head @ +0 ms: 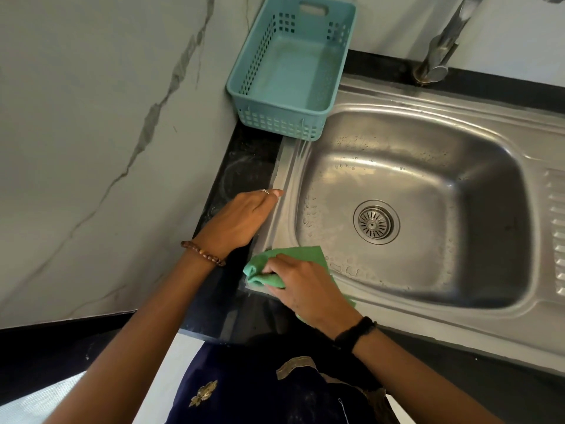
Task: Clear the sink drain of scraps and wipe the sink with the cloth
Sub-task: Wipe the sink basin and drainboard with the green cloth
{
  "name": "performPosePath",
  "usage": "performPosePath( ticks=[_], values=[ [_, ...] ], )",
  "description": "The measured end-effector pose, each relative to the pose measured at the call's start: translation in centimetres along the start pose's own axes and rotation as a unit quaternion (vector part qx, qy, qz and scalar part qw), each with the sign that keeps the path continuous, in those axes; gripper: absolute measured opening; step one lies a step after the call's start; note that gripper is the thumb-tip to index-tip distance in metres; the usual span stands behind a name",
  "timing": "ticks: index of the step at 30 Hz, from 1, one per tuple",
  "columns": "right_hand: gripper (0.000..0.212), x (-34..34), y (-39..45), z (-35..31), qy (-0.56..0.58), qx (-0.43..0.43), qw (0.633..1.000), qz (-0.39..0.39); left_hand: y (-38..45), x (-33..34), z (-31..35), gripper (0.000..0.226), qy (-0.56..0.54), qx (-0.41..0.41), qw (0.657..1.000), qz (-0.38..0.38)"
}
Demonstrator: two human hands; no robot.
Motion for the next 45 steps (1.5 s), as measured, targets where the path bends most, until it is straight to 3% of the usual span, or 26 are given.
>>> performPosePath(
  ticks=[4,9,11,14,18,21,24,26,30,34,37,42,45],
  values=[
    [0.024,-1.6,3.0,1.4,0.066,0.054,0.992,0.096,0.7,-1.3,1.4,0.039,0.051,-0.004,0.998,0.026],
    [0.016,-5.0,7.0,3.6,0.129,0.091,0.971,0.182,1.7,-3.8,4.9,0.036,0.185,0.07,0.948,0.25],
    [0.019,-4.7,6.8,3.6,0.168,0.105,0.962,0.188,2.5,-4.3,6.4,0.039,0.225,0.1,0.922,0.298],
    [0.023,-3.3,4.3,3.3,0.178,0.126,0.968,0.128,5.0,-4.3,8.1,0.047,0.289,0.136,0.905,0.282],
    [0.02,-1.3,2.1,3.1,0.097,0.135,0.985,0.053,8.9,-4.6,8.7,0.067,0.338,0.134,0.902,0.231],
    [0.02,-1.9,3.5,3.9,0.134,0.156,0.974,0.1,11.5,-5.3,8.3,0.071,0.37,0.074,0.901,0.215],
    [0.02,-4.2,6.6,5.5,0.24,0.152,0.943,0.175,12.4,-6.6,8.1,0.047,0.336,0.022,0.918,0.212],
    [0.016,-6.2,9.1,6.9,0.253,0.157,0.933,0.201,12.2,-7.0,8.6,0.033,0.339,0.024,0.915,0.217],
    [0.015,-8.4,11.7,8.7,0.226,0.174,0.928,0.238,11.2,-8.6,9.5,0.039,0.265,0.062,0.919,0.284],
    [0.021,-4.9,8.1,7.3,0.291,0.161,0.923,0.194,10.5,-9.9,9.9,0.046,0.192,0.078,0.925,0.317],
    [0.024,-2.1,5.0,6.4,0.251,0.168,0.941,0.151,10.5,-10.0,9.8,0.044,0.185,0.073,0.926,0.322],
    [0.023,-5.3,9.2,7.8,0.309,0.151,0.921,0.186,10.6,-9.9,9.7,0.043,0.179,0.066,0.929,0.318],
    [0.018,-9.3,13.5,10.2,0.276,0.156,0.922,0.221,10.4,-9.6,9.6,0.039,0.185,0.07,0.929,0.314]
  ],
)
Point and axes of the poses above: each hand's wrist, its own y-axis towards the middle knuckle, its own x-axis out of the palm, z = x × y, the point moved 5 cm from there along y, towards the middle knuckle, and after that the axes turned 13 degrees about y, right-handed, at the moved point
